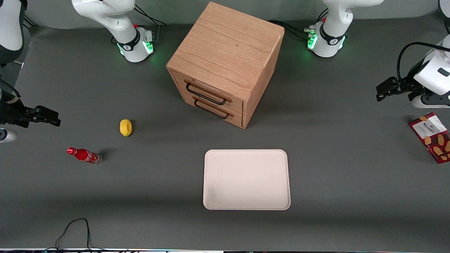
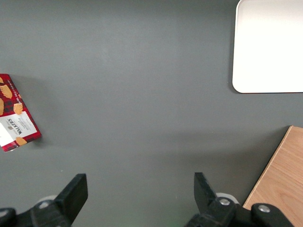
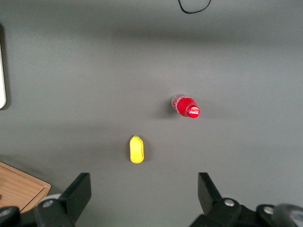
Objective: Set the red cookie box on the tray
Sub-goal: 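Lower the open left gripper over the red plaid shortbread box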
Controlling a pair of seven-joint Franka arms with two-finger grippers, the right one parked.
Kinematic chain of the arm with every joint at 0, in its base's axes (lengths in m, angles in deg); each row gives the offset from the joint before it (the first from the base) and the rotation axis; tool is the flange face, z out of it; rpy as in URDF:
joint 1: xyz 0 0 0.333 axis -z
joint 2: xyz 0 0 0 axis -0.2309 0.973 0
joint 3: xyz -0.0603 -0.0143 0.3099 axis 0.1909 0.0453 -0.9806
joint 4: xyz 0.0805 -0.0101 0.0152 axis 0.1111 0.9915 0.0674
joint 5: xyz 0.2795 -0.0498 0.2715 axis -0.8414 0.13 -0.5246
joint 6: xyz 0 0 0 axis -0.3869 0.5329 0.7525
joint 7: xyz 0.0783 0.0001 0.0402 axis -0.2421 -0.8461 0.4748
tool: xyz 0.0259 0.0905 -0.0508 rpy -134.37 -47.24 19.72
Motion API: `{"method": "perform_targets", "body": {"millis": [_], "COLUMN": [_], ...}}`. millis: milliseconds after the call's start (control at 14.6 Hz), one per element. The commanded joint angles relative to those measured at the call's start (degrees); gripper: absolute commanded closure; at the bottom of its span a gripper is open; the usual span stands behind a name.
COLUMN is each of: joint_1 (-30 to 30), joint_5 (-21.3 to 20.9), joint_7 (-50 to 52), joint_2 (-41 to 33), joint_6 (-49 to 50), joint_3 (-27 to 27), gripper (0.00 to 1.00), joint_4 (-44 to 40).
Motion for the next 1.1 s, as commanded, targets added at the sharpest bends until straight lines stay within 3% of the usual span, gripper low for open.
{"method": "perform_targets", "body": {"millis": [0,205,411,616,753,1027], "joint_1": [-0.05,-0.66,-0.93,-0.93,-1.02,-6.18], "joint_5": [-0.48,-2.14,-6.09,-4.01,-3.91,-1.99], "joint_7": [-0.08,-0.34,-6.12,-7.11,-8.16,-14.83], "joint_2": [-0.69,0.54,3.7,8.44,12.22,21.26], "joint_6": [1.39,0.08,-4.39,-7.48,-14.74,-28.29], "joint_3": [0.06,-0.55,-6.6,-16.43,-21.01,-24.02], "gripper": [0.0,0.0,0.0,0.0,0.0,0.0], "joint_4": [-0.28,0.15,1.47,1.3,1.3,0.86]}}
